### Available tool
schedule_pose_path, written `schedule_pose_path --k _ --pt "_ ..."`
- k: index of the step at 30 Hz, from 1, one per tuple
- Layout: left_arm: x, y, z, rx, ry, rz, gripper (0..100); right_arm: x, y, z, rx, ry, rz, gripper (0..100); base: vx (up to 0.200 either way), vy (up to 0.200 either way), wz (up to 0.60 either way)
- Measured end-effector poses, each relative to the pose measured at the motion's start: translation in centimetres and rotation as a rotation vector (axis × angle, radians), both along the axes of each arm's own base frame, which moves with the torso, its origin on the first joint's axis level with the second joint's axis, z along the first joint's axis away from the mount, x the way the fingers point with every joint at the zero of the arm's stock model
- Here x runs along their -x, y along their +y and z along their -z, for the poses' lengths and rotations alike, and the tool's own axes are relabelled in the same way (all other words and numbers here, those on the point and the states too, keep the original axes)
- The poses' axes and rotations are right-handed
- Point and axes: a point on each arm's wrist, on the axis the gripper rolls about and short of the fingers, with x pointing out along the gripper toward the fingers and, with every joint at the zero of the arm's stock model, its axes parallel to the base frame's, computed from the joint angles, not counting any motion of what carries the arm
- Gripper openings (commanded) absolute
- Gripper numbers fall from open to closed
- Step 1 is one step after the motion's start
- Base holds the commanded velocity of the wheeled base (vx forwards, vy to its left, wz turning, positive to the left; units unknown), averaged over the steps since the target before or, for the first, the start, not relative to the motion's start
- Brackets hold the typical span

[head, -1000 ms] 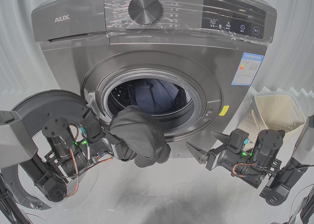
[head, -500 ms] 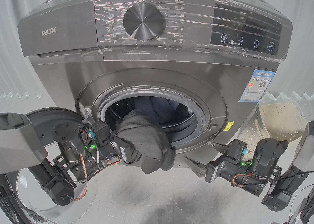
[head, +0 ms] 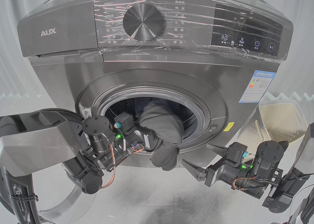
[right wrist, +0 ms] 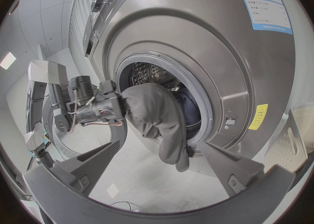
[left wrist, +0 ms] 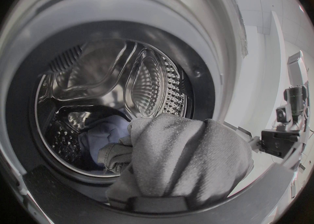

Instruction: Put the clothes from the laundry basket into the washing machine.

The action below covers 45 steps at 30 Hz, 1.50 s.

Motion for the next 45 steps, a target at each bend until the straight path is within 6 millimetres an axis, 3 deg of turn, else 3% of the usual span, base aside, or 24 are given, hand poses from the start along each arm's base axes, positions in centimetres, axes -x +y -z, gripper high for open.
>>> schedule_pose_path --k 11,24,33,45 --pt "-6.6 -1.9 1.1 0.087 -0.074 -0.05 0 0.2 0.1 0.1 0.005 0.006 -0.008 100 0.0 0.0 0.0" --pt "-12.6 -3.7 2.5 0.094 -0.058 -0.15 0 0.3 0.1 0.3 0.01 0.011 -0.011 100 0.0 0.0 0.0" --pt "-15.4 -4.5 3.1 0.078 -0.026 -0.2 0 0.2 0.2 0.6 0.015 0.016 -0.012 100 0.0 0.0 0.0" --pt "-18.8 -4.7 1.2 0.158 -0.116 -0.337 0 0.1 0.3 0.9 0.022 0.024 -0.011 100 0.0 0.0 0.0"
